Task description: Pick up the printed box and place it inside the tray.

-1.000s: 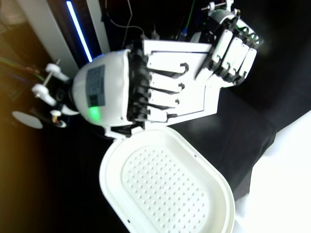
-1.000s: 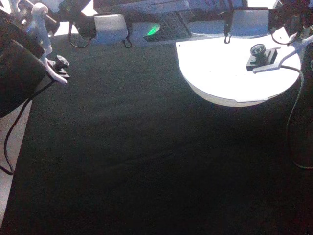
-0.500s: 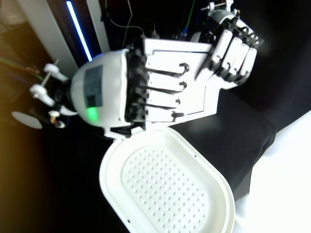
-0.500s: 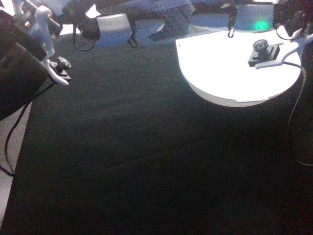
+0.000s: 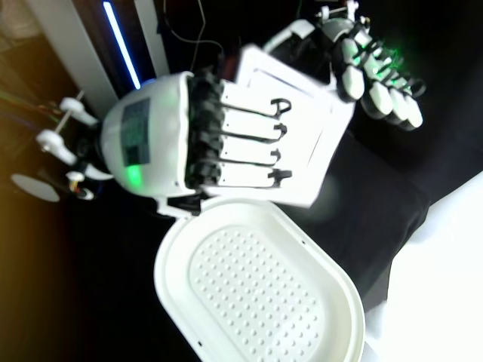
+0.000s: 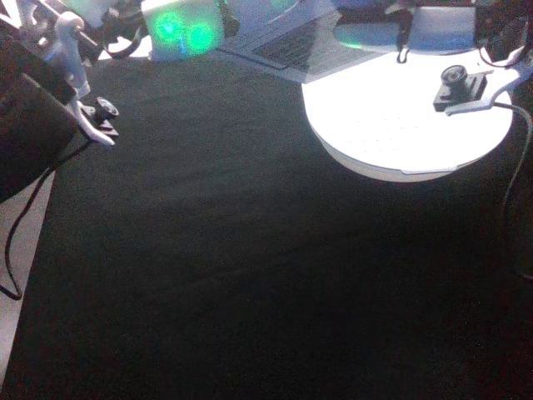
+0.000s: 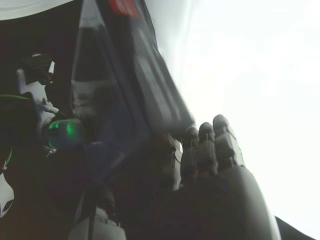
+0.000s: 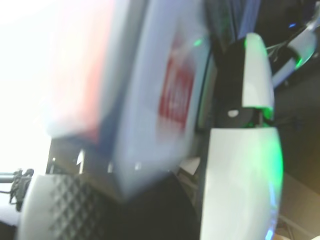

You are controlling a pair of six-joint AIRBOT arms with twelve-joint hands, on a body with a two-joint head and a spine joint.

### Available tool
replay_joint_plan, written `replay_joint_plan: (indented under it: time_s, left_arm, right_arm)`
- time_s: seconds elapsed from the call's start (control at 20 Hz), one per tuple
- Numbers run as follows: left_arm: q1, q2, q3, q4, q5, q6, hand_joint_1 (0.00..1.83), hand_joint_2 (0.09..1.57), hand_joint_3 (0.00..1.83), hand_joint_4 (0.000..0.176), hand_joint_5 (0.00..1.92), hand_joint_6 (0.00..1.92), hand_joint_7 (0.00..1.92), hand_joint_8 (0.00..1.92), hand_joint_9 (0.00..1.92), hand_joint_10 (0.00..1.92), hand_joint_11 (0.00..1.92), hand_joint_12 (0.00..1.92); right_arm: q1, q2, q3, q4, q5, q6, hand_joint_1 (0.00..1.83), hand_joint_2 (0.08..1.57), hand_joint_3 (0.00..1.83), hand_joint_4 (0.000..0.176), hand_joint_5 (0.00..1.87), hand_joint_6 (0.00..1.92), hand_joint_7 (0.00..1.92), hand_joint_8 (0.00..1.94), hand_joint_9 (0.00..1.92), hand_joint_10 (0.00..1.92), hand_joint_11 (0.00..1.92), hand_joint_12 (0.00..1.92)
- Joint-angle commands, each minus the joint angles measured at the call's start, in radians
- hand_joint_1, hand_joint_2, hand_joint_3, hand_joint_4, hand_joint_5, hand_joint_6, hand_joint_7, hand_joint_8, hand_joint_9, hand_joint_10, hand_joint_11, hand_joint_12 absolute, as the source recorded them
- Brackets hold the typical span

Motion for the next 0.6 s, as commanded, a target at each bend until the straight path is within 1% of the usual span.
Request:
replay_joint_plan:
  time_s: [0.0,0.05,0.1,0.15,0.2,0.25,0.3,0.35,0.4,0.45,0.5,0.55]
  left_arm:
    - [-0.01,0.015,-0.003,-0.013,-0.124,-0.006,0.0,1.08,0.0,0.065,0.08,0.0,0.03,0.0,0.01,0.0,0.01,0.0]
    - [-0.01,0.018,-0.004,-0.013,-0.125,-0.006,0.0,1.08,0.0,0.062,0.07,0.0,0.03,0.0,0.02,0.01,0.03,0.02]
    - [-0.01,0.019,-0.004,-0.013,-0.124,-0.006,0.0,1.06,0.0,0.079,0.07,0.0,0.03,0.0,0.02,0.01,0.04,0.02]
    - [-0.01,0.021,-0.005,-0.013,-0.122,-0.006,0.0,1.05,0.0,0.069,0.07,0.0,0.03,0.0,0.02,0.01,0.02,0.01]
    - [-0.01,0.024,-0.005,-0.013,-0.121,-0.006,0.0,1.06,0.0,0.062,0.07,0.0,0.03,0.0,0.02,0.0,0.02,0.01]
    - [-0.006,0.026,-0.005,-0.014,-0.122,-0.006,0.0,1.06,0.0,0.067,0.07,0.0,0.03,0.0,0.01,0.0,0.01,0.01]
    - [-0.003,0.029,-0.007,-0.014,-0.124,-0.006,0.0,1.06,0.0,0.074,0.07,0.0,0.04,0.0,0.01,0.0,0.0,0.0]
    - [0.0,0.033,-0.009,-0.015,-0.128,-0.006,0.0,1.06,0.0,0.082,0.08,0.0,0.05,0.01,0.02,0.01,0.0,0.0]
    - [0.001,0.036,-0.012,-0.015,-0.134,-0.006,0.0,1.05,0.0,0.104,0.07,0.0,0.03,0.0,0.01,0.0,0.0,0.0]
    - [0.003,0.039,-0.013,-0.014,-0.14,-0.006,0.0,1.04,0.0,0.119,0.07,0.0,0.03,0.0,0.01,0.0,0.0,0.0]
    - [0.004,0.043,-0.016,-0.013,-0.148,-0.006,0.0,1.05,0.0,0.138,0.07,0.0,0.05,0.01,0.0,0.0,0.0,0.0]
    - [0.006,0.047,-0.019,-0.013,-0.155,-0.006,0.0,1.04,0.0,0.152,0.08,0.0,0.07,0.01,0.0,0.0,0.0,0.0]
  right_arm:
    - [0.013,0.017,0.003,0.024,0.115,0.005,1.21,1.02,0.0,0.0,1.19,0.65,1.01,1.92,1.07,1.92,1.11,1.92]
    - [0.013,0.022,0.003,0.024,0.115,0.005,1.21,1.0,0.0,0.0,1.24,0.56,1.16,1.94,1.32,1.92,1.39,1.92]
    - [0.013,0.026,0.003,0.024,0.115,0.003,1.21,1.02,0.0,0.0,1.18,0.66,1.04,1.83,1.12,1.92,1.18,1.92]
    - [0.013,0.033,0.003,0.024,0.115,0.001,1.2,1.05,0.01,0.0,1.1,0.82,0.96,1.8,1.0,1.92,1.05,1.92]
    - [0.013,0.04,0.003,0.024,0.115,-0.004,1.24,1.08,0.01,0.0,1.07,0.79,0.97,1.29,0.86,1.58,0.8,1.83]
    - [0.013,0.049,0.002,0.024,0.114,-0.01,1.25,1.08,0.0,0.0,1.08,0.76,1.03,1.11,0.89,1.43,0.79,1.78]
    - [0.013,0.054,0.001,0.024,0.114,-0.012,1.27,1.09,0.0,0.0,1.07,0.65,1.02,1.21,1.0,1.56,0.92,1.86]
    - [0.013,0.061,-0.004,0.024,0.114,-0.021,1.22,1.06,0.0,0.0,1.09,0.78,1.06,1.55,1.12,1.79,1.11,1.91]
    - [0.013,0.072,-0.015,0.024,0.114,-0.04,1.2,1.06,0.0,0.0,1.08,0.83,1.02,1.5,1.06,1.66,1.0,1.86]
    - [0.013,0.08,-0.025,0.023,0.114,-0.058,1.26,1.11,0.0,0.0,1.02,0.72,0.98,1.37,1.06,1.6,0.99,1.84]
    - [0.013,0.086,-0.034,0.017,0.114,-0.072,1.27,1.09,0.0,0.0,0.99,0.87,1.1,1.04,1.09,1.43,1.0,1.74]
    - [0.013,0.09,-0.036,0.01,0.114,-0.074,1.28,1.07,0.0,0.0,1.01,0.87,1.16,0.92,1.12,1.34,1.01,1.67]
